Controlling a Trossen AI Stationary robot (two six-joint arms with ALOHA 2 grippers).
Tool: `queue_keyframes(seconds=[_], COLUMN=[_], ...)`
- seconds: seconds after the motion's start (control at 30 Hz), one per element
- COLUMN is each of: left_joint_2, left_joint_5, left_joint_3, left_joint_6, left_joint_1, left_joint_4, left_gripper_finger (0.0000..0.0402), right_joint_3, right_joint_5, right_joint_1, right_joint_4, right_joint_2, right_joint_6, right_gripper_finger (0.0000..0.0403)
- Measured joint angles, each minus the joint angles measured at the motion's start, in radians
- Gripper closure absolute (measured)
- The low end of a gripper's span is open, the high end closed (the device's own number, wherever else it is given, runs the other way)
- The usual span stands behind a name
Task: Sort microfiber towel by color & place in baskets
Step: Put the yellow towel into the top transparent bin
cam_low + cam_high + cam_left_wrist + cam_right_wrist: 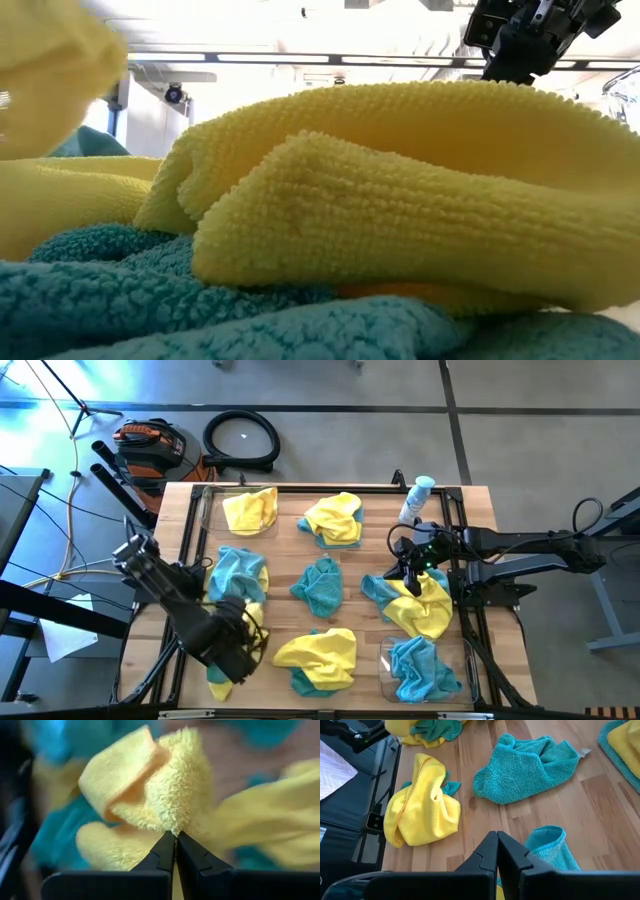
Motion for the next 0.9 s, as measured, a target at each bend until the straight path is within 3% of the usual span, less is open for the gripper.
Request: queue_keyframes(seconds=[0.13,0.23,0.47,0.73,0.9], left_joint_2=[-0.07,-0.134,-0.287,-0.446,-0.498], left_joint_5=[-0.227,-0.303,-0.348,-0.354,-0.336], left_joint_3=[-0.012,-0.033,-0.059,-0.058,-0.058], left_joint_6=[0.071,0.189,0.622,1.175,1.448], left_joint_1=[0.053,0.135,0.429,0.892,1.162], left_joint_4=[-0.005,-0.006,-0.005,-0.006,-0.007], left_gripper_finger=[0.0401,0.0401,0.0401,0.0401,0.0401], right_joint_3=[0.0,0.0,0.0,0.0,0.0], right_joint_5=[0.001,0.012,0.063,0.252,0.306], right_joint_1=[0.0,0.0,0.0,0.0,0.0], right_joint_4=[0.0,0.001,0.007,0.011,0.029], right_joint_2=[0.0,0.0,0.0,0.0,0.0], right_joint_6=[0.002,0.005,0.093,0.215,0.301], right_gripper_finger=[0.0403,0.0403,0.0403,0.0403,0.0403])
